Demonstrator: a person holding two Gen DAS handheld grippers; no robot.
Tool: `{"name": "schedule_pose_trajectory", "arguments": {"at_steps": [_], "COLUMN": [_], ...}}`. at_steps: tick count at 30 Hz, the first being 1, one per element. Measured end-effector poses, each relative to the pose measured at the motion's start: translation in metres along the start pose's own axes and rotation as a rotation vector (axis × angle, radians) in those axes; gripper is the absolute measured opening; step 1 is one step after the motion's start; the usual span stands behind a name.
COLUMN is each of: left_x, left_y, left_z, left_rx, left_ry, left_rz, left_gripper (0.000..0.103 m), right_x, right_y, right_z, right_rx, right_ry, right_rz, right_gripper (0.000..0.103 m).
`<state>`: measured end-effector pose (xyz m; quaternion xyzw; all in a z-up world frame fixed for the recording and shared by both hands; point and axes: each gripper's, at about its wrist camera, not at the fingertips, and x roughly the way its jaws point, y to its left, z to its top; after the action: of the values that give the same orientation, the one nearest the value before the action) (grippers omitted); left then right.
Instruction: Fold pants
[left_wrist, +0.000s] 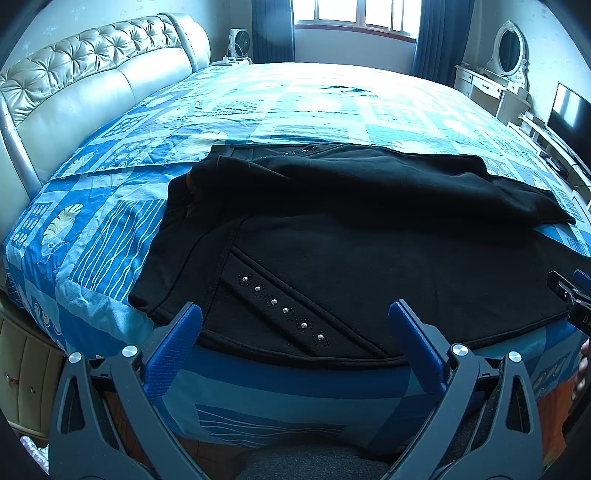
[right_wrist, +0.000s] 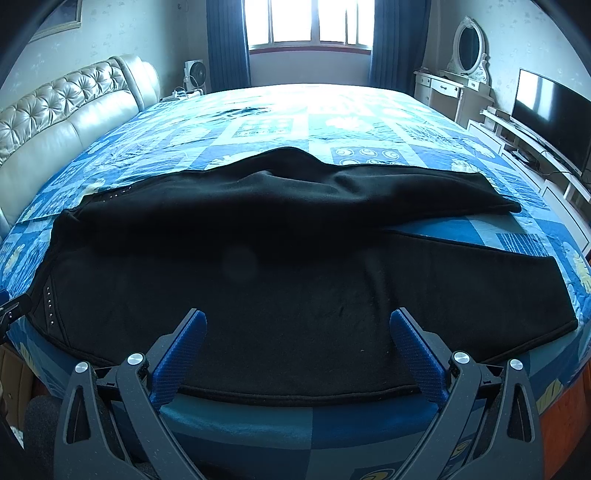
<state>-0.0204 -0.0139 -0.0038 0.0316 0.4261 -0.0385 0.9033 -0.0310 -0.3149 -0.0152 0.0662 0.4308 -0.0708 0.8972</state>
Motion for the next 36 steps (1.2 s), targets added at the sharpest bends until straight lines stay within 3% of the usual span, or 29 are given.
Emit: {"name": "schedule_pose_trajectory", "arguments": {"at_steps": [15, 18, 22, 26, 31, 36], "left_x": [0.0, -0.002, -0.016, -0.012, 0.035, 0.106], "left_y": [-0.005, -0.003, 0.015, 0.056, 0.116, 0.162], "left_z": [-0.001, 0.001, 0.022, 0.051, 0.102, 0.152], "left_rx": [0.007, 0.014, 0.003, -0.034, -0.014, -0.065], "left_ry": [0.002, 0.01, -0.011, -0.027, 0.035, 0.115], "left_rz": [-0.006, -0.049, -0.127, -0.22, -0.287, -0.408], "left_gripper": [0.101, 0.101, 0.101, 0.101, 0.101, 0.101], "right_x": [0.001, -0.001, -0.015, -0.018, 0.015, 0.08], "right_y": [0.001, 0.002, 0.001, -0.013, -0.016, 0.002], "right_z": [-0.001, 0.001, 0.021, 0.055, 0.114, 0.165], "right_rx": [0.0, -0.009, -0.035, -0.008, -0.069, -0.182], "right_ry": [0.005, 0.008, -0.025, -0.051, -0.026, 0.068], "right_rz": [0.004, 0.019, 0.154, 0.349, 0.486, 0.518], "right_gripper": [0.099, 0.099, 0.099, 0.099, 0.099, 0.099]}}
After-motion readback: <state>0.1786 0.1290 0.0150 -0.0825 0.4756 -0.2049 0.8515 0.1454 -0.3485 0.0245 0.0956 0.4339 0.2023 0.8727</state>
